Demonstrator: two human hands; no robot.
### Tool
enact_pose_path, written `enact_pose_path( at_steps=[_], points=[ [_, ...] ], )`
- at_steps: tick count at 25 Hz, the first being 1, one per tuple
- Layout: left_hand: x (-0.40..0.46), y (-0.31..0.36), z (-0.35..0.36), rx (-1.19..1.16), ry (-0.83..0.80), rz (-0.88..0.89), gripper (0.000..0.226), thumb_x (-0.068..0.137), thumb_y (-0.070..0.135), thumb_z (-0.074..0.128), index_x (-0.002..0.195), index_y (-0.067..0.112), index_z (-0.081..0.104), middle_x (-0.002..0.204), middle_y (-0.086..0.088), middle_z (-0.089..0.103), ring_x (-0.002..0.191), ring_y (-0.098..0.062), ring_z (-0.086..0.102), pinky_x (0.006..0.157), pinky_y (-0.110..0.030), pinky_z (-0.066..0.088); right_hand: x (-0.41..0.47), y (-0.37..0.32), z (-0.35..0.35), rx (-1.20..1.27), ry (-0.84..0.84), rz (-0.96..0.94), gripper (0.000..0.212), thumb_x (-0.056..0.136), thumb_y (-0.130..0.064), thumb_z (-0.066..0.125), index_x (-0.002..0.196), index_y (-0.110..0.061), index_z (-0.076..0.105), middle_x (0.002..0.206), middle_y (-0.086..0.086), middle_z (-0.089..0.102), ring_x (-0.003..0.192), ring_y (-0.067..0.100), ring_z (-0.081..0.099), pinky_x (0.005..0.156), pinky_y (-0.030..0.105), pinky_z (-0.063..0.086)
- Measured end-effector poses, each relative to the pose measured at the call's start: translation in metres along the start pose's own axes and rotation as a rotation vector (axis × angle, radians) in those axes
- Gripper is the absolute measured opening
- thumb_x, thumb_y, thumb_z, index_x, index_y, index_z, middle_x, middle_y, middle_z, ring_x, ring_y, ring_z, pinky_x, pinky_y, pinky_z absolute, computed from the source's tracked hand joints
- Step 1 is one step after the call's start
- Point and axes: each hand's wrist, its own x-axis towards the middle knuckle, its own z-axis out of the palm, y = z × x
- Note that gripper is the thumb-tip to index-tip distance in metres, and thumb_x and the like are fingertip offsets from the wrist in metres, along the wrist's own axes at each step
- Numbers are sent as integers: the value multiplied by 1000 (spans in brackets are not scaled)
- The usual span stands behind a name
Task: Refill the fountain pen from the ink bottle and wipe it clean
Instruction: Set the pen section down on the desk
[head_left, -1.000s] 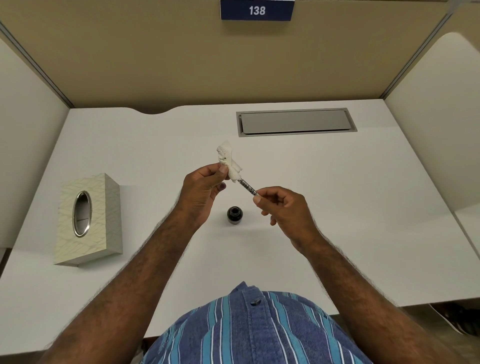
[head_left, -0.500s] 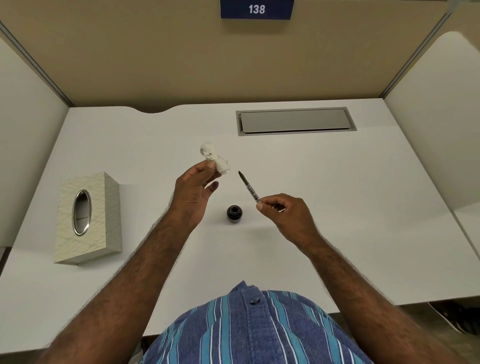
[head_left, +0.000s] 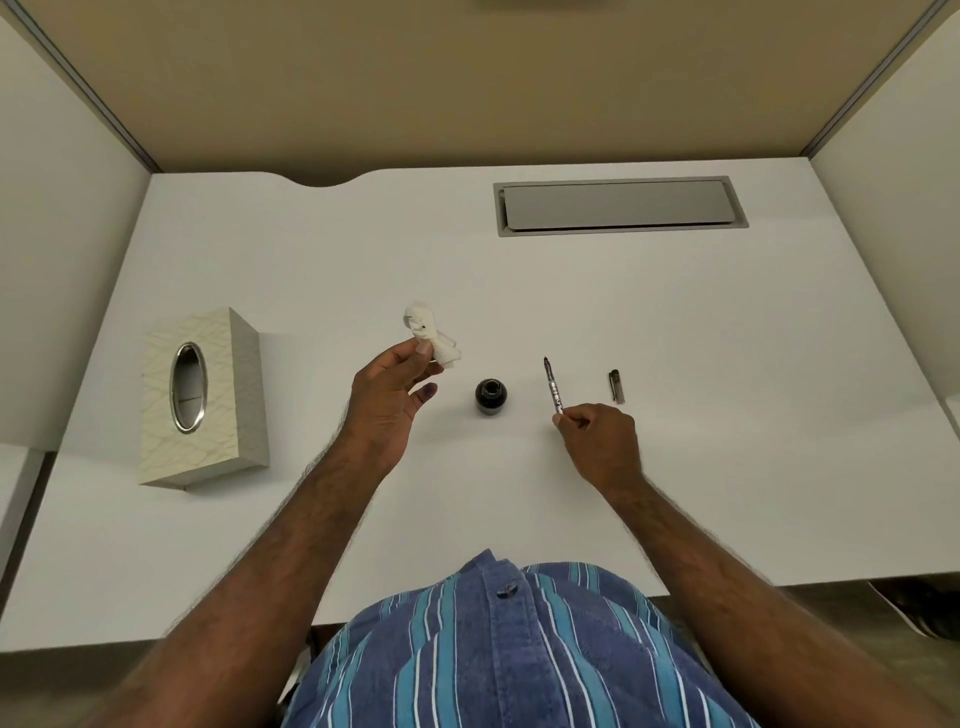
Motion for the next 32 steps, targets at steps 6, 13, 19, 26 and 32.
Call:
enact_pose_path(
  at_steps=[6,13,19,26,32],
  points=[
    [-11,-8,-22,38,39,-21,26,87,34,77,108,19,80,115,-6,77,97,-16,70,82,-32,49,0,-3,19,-164,-14,45,38,95,-22,70,59,-19,57,59,-3,57,69,32,56,66,31,36],
    [-14,-8,-36,53,55,-41,16,94,26,73,105,18,80,106,-4,78,87,-12,70,82,-33,49,1,-7,32,-421,-10,-41,22,100,-18,59,103,-2,74,105,16,73,104,37,66,86,40,46],
    [-13,-6,-38,61,40,-44,17,91,28,75,104,18,81,103,-4,79,84,-12,70,81,-33,49,1,-11,33,-471,8,-19,24,98,-18,58,105,-3,75,107,16,73,105,35,66,87,39,46],
    [-12,-7,-35,65,41,-48,22,86,32,77,104,19,81,108,-5,79,88,-14,70,81,-33,50,3,-10,31,-381,-16,21,31,99,-28,63,111,0,72,113,18,72,111,38,65,93,42,48],
    [-17,-12,-30,54,47,-42,23,86,32,78,105,19,81,110,-7,78,92,-16,70,80,-32,50,3,-6,22,-247,2,27,38,100,-31,66,126,-4,70,120,14,73,119,34,65,100,40,46]
  ],
)
